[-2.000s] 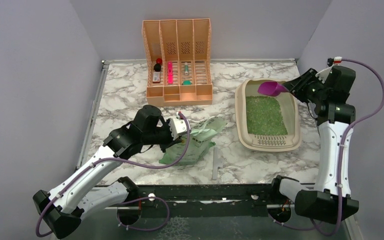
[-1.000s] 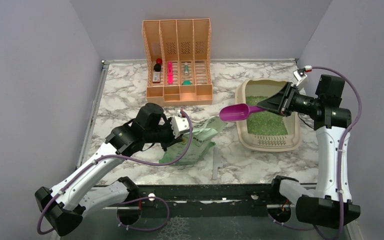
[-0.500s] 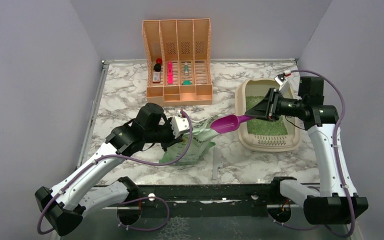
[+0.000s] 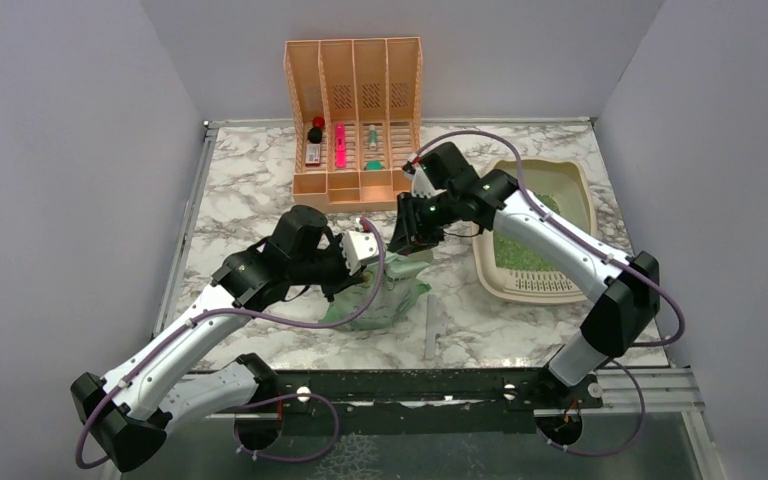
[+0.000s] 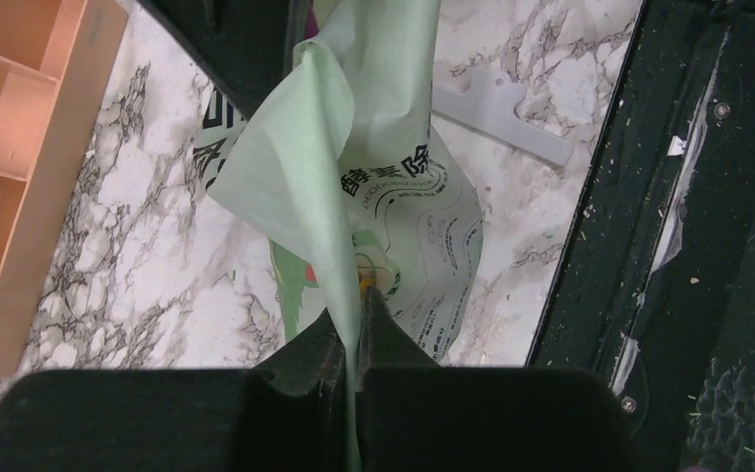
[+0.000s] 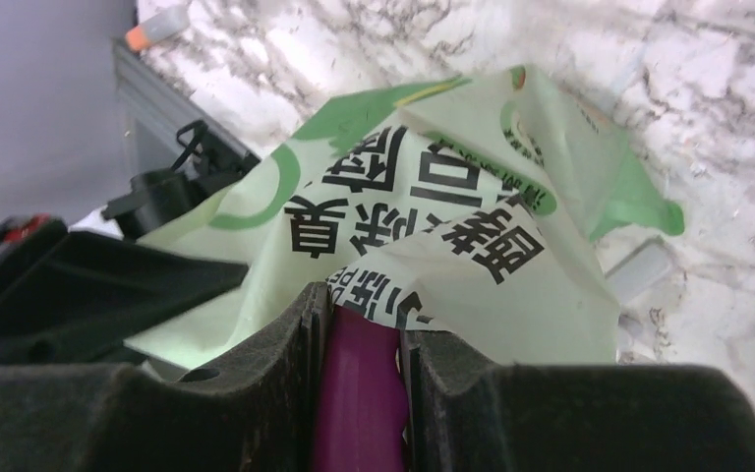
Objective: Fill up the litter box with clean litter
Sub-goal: 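Scoop the cat litter from the cat litter bag.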
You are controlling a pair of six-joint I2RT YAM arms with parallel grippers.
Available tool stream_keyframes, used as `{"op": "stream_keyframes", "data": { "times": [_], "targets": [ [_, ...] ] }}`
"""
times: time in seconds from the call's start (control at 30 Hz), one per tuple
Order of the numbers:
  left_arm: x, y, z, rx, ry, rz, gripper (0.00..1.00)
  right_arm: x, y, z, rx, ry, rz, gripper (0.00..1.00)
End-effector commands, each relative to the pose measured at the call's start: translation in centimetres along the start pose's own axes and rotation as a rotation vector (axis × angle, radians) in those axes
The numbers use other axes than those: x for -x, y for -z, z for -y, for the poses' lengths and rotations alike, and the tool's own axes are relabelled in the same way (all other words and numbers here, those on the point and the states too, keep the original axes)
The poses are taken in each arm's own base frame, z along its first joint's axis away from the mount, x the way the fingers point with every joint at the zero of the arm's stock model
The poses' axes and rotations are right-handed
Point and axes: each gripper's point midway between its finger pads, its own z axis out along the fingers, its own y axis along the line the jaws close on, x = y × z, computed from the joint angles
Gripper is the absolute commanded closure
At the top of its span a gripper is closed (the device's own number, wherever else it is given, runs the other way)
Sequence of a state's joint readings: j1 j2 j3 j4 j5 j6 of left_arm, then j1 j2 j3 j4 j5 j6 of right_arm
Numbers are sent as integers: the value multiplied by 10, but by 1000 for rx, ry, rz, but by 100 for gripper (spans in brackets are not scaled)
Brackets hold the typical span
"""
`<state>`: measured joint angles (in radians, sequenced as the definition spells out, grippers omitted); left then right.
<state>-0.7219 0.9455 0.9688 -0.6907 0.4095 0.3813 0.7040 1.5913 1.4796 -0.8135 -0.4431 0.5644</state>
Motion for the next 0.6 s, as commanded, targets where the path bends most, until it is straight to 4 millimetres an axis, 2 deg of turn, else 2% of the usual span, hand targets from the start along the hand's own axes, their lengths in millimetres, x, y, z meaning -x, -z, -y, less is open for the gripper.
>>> {"op": "stream_keyframes", "data": {
  "times": [0.0, 0.1, 0.23, 0.3, 0.4, 0.43, 0.5, 0.57],
  "targets": [
    [41, 10, 0, 5, -63, 152, 100, 18, -16, 25, -252, 8, 84, 99],
    [40, 10, 0, 6, -62, 151, 100, 35, 8, 29, -325, 6, 203, 99],
    [39, 9, -1, 7, -61, 145, 100, 56, 66, 22, -355, 39, 435, 99],
    [39, 8, -1, 3, -61, 141, 100, 54, 73, 15, -307, 82, 466, 99],
    [39, 5, -2, -3, -63, 137, 100, 34, 44, 18, -250, 99, 346, 99],
    [42, 4, -2, -7, -61, 138, 100, -2, -8, 21, -139, 50, 122, 99],
    [42, 4, -3, -6, -61, 139, 100, -8, -20, 14, -70, 5, 104, 99],
    [42, 5, -3, -2, -61, 139, 100, -3, -23, -3, 31, 4, 126, 99]
  ]
}}
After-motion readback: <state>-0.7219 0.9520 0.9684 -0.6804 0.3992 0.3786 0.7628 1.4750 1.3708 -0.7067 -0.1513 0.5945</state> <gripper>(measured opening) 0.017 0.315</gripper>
